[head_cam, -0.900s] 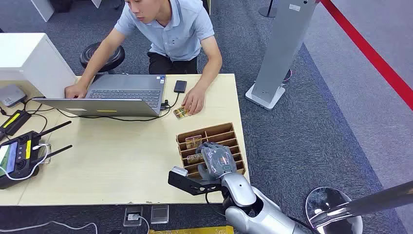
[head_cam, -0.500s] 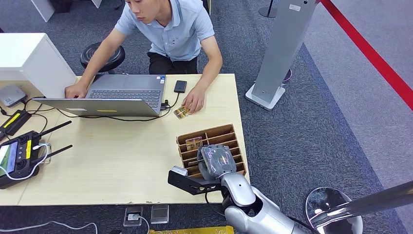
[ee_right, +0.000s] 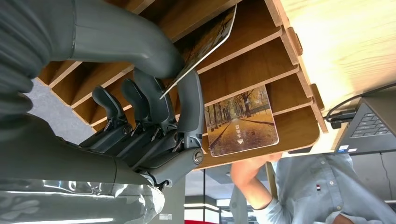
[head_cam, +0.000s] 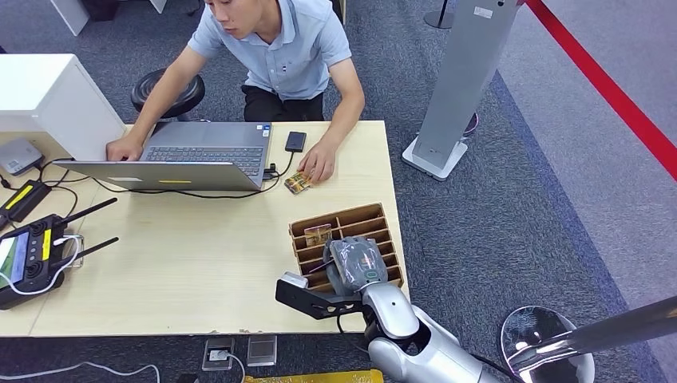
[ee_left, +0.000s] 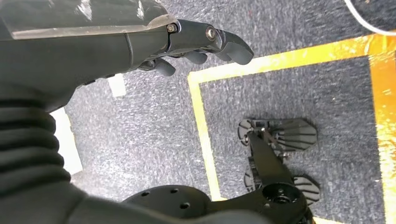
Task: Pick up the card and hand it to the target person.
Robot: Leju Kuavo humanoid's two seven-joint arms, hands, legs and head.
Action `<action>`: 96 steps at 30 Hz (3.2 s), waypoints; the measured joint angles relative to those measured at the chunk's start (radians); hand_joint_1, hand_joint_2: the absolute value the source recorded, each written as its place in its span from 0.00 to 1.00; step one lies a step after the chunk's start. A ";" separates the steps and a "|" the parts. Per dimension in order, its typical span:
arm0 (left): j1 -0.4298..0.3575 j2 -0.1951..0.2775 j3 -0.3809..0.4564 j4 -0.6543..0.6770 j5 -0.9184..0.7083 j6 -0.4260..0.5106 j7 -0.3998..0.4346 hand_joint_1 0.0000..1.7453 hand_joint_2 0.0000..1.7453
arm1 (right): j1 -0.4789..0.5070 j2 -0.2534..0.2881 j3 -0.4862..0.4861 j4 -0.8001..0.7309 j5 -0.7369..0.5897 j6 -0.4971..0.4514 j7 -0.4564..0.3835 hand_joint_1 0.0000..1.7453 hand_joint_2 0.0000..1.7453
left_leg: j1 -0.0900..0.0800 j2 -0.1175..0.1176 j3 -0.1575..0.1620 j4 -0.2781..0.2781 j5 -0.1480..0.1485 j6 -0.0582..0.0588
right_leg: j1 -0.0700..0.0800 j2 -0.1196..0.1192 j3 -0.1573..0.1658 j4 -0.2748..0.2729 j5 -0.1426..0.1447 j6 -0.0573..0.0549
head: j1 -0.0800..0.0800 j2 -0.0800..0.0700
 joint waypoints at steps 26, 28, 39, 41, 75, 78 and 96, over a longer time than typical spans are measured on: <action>0.014 0.002 -0.001 0.000 0.040 0.040 0.015 0.00 1.00 | -0.025 -0.142 -0.106 -0.467 -0.176 0.083 0.127 0.86 1.00 | 0.000 0.000 0.000 0.000 0.000 0.000 | 0.000 0.000 0.000 0.000 0.000 0.000 | 0.000 0.000; 0.013 0.002 -0.001 0.000 0.039 0.040 0.015 0.00 1.00 | -0.027 -0.146 -0.108 -0.488 -0.177 0.095 0.127 0.86 1.00 | 0.000 0.000 0.000 0.000 0.000 0.000 | 0.000 0.000 0.000 0.000 0.000 0.000 | 0.000 0.000; 0.007 0.000 -0.016 0.000 0.016 0.025 -0.001 0.00 1.00 | -0.060 -0.111 -0.119 -0.303 -0.132 -0.258 -0.121 0.86 1.00 | 0.000 0.000 0.000 0.000 0.000 0.000 | 0.000 0.000 0.000 0.000 0.000 0.000 | 0.000 0.000; 0.004 -0.001 -0.018 0.000 0.015 0.023 -0.001 0.00 1.00 | -0.064 -0.099 -0.127 -0.238 -0.122 -0.314 -0.146 0.86 1.00 | 0.000 0.000 0.000 0.000 0.000 0.000 | 0.000 0.000 0.000 0.000 0.000 0.000 | 0.001 0.000; 0.004 -0.005 -0.039 0.000 0.022 0.030 -0.003 0.00 1.00 | -0.087 -0.047 -0.146 0.056 -0.109 -0.374 -0.144 0.43 1.00 | 0.000 0.000 -0.001 0.000 0.000 0.000 | 0.000 0.000 -0.001 0.000 0.000 0.000 | 0.000 0.000; 0.004 -0.004 -0.042 0.000 0.018 0.029 -0.003 0.00 1.00 | -0.087 -0.048 -0.146 0.057 -0.109 -0.377 -0.139 0.00 1.00 | 0.000 0.000 -0.001 0.000 0.000 0.000 | 0.000 0.000 -0.001 0.000 0.000 0.000 | 0.000 0.000; 0.009 -0.004 -0.048 0.000 0.041 0.042 0.000 0.00 0.00 | -0.016 -0.077 -0.178 -0.072 -0.396 -0.371 -0.211 0.00 1.00 | 0.000 0.000 -0.001 0.000 0.000 0.000 | 0.000 0.000 -0.001 0.000 0.000 0.000 | 0.000 0.000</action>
